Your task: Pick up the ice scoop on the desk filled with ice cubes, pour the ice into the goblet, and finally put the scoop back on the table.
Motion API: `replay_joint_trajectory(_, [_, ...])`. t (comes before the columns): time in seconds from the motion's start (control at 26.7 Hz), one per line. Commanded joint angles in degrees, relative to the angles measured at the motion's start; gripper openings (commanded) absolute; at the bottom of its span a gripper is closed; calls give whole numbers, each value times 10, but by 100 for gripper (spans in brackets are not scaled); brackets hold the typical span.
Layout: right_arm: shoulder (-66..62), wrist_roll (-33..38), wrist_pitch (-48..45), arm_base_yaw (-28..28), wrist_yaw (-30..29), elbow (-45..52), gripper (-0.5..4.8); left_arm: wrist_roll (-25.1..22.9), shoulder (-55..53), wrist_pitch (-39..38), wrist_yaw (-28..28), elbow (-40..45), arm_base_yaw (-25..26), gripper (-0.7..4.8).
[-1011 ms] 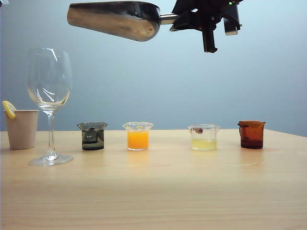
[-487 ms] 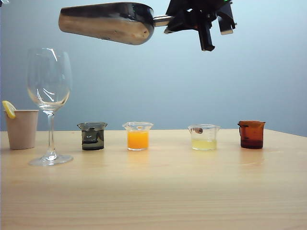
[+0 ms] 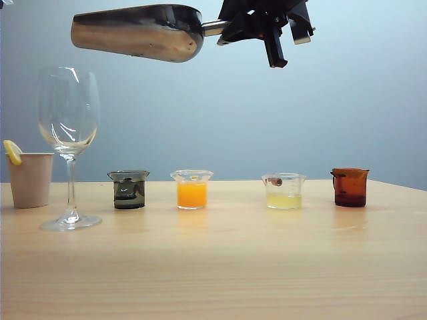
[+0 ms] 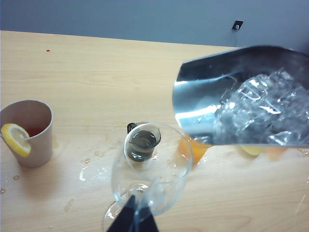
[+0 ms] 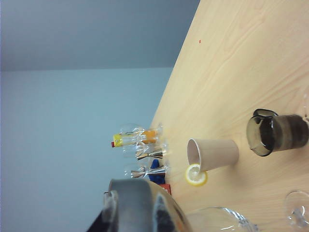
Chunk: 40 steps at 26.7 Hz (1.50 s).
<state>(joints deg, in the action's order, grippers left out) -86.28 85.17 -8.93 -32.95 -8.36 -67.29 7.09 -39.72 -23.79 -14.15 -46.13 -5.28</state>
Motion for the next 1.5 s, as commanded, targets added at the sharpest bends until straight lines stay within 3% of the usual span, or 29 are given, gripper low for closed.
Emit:
replay_joint_trajectory(0.04, [5,-16,-7,-9,8,-13,-5,-2,1,8,-2,-3,1,-5])
replay_joint_trajectory(0.64, [-14,-73,1,-18,45,-40,-5,-2,-3,8,-2,-2,1,-5])
replay_joint_trajectory(1.5, [-16,-107,3,-22,50,-52,-5,-2,-3,8,-1,-3,1,-5])
